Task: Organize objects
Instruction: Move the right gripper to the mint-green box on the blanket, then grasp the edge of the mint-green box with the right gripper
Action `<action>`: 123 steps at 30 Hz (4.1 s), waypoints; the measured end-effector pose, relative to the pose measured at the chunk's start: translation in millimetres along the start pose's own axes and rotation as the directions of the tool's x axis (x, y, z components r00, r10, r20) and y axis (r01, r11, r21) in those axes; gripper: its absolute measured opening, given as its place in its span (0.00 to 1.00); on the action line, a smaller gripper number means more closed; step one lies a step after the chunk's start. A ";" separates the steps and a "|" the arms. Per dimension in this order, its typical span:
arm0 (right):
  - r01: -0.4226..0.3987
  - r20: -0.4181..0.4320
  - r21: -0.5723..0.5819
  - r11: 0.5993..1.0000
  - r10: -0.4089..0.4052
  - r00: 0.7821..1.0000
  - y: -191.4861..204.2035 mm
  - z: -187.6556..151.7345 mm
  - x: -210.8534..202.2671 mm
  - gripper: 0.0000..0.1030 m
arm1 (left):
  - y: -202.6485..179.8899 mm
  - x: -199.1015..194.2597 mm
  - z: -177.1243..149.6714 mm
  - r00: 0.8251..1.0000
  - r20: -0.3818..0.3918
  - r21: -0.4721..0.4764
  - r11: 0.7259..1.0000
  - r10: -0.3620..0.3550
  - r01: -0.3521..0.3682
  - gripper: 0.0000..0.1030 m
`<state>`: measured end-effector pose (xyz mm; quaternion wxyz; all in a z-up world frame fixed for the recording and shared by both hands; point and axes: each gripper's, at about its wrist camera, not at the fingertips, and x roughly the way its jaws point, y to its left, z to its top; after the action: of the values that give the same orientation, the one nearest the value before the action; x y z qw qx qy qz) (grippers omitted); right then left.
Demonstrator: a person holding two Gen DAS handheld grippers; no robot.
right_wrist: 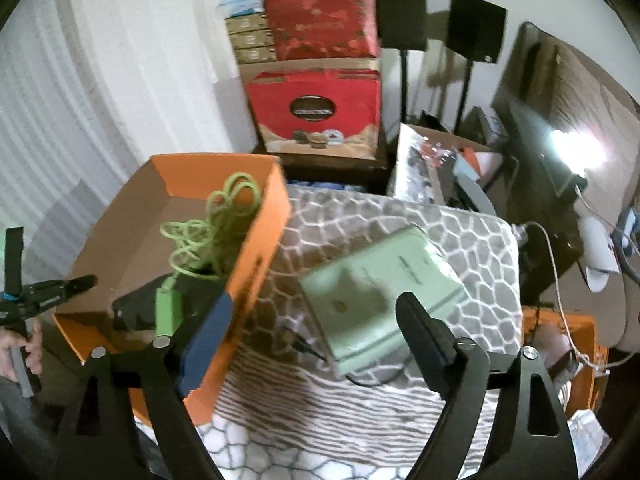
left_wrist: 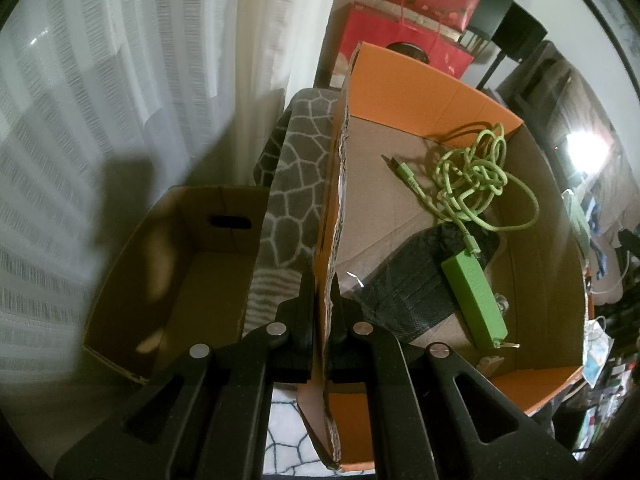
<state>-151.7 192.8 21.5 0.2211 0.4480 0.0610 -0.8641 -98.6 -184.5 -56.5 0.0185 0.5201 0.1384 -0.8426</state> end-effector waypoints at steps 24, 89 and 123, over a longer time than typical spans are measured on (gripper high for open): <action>0.129 -0.116 0.124 0.984 -0.114 0.987 -81.1 -50.3 33.1 0.94 | -1.1 -0.4 -0.6 1.000 0.001 0.000 1.000 0.002 -0.002 0.04; 0.163 -0.097 0.174 0.971 -0.148 0.984 -84.6 -55.4 43.9 0.09 | 1.3 -1.2 -1.8 1.000 0.003 -0.002 1.000 0.006 -0.006 0.04; 0.135 0.025 0.197 0.971 -0.143 0.989 -82.4 -44.0 12.9 0.07 | 2.0 -1.6 -1.9 1.000 0.003 -0.005 1.000 0.008 -0.008 0.04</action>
<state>-161.3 275.7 -22.5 0.1164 0.4451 0.0031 -0.8879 -95.8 -186.0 -56.3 0.0233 0.5192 0.1382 -0.8431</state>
